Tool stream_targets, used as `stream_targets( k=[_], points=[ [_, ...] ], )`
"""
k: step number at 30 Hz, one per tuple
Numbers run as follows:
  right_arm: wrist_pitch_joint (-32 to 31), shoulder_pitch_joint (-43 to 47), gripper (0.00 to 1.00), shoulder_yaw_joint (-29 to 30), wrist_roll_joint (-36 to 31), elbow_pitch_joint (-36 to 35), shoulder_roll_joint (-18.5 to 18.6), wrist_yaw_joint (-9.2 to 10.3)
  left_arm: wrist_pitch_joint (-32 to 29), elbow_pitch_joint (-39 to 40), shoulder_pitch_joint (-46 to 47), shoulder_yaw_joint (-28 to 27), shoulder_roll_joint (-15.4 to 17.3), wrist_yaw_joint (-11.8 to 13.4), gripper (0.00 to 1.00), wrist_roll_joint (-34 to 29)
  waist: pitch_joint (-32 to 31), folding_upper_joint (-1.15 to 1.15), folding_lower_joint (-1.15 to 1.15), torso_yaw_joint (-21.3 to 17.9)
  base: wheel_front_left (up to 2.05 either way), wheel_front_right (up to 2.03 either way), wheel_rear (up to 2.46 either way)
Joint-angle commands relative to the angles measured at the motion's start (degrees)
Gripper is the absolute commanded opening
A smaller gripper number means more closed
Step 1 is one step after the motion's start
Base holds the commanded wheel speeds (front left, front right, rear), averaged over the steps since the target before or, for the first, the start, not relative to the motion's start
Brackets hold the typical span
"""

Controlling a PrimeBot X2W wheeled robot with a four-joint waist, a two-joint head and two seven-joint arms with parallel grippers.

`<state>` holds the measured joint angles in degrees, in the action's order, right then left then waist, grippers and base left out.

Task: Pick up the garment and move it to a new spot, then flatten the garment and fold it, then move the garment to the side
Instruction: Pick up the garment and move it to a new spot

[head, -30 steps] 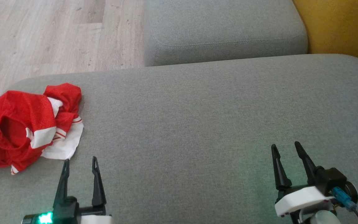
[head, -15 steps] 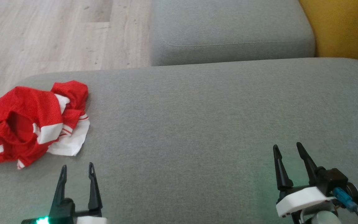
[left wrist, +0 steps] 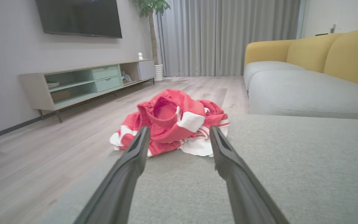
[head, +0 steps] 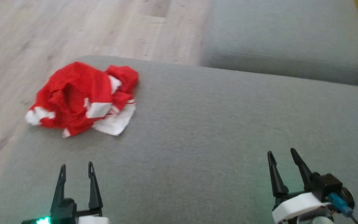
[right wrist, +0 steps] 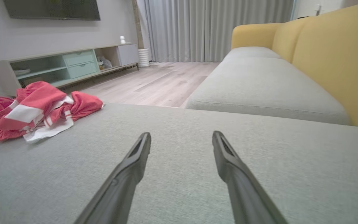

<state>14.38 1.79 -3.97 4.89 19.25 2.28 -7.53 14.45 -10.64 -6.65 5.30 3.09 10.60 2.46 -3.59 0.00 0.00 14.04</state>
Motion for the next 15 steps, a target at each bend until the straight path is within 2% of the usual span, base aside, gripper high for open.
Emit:
stream_targets(
  k=[1,9,15],
  points=[
    [0.62,-1.37,1.0,-1.51,0.11,-1.66,0.6,0.04,0.55,2.12,1.31,-1.95,-0.13,0.24,1.0,-0.41,-0.72,0.0,0.0,3.94,0.0,0.0,0.0],
    [0.62,-1.06,1.0,-2.36,0.47,-1.55,0.6,0.04,0.55,3.51,0.03,-3.21,-0.14,0.51,1.0,-0.63,-0.49,0.0,0.0,11.21,0.0,0.0,0.0],
    [0.62,-0.78,1.0,-1.82,-1.51,-1.57,0.6,0.04,0.55,5.66,2.5,-4.96,0.13,0.7,1.0,-0.82,3.08,0.0,0.0,13.61,0.0,0.0,0.0]
  ],
)
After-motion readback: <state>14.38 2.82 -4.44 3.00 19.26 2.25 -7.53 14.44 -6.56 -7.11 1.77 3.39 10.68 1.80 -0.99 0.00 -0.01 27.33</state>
